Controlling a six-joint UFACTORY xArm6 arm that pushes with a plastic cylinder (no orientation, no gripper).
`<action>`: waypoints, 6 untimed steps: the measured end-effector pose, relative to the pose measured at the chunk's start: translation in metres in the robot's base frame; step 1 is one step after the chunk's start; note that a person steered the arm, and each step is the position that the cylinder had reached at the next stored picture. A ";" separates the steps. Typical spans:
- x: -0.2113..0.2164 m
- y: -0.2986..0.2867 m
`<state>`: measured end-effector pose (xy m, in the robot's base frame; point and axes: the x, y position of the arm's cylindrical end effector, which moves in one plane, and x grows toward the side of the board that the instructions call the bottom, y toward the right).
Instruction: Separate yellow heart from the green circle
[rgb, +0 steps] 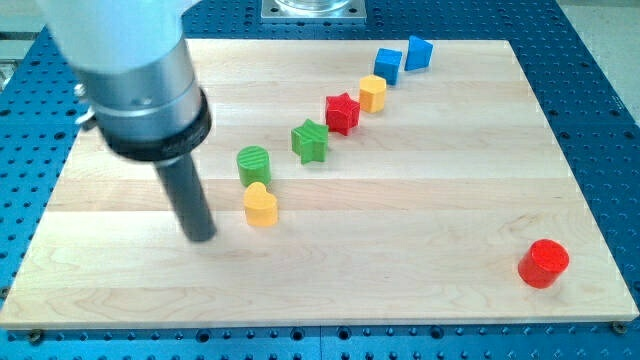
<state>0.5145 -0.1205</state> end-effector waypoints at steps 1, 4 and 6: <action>-0.019 0.075; 0.056 0.171; 0.005 0.225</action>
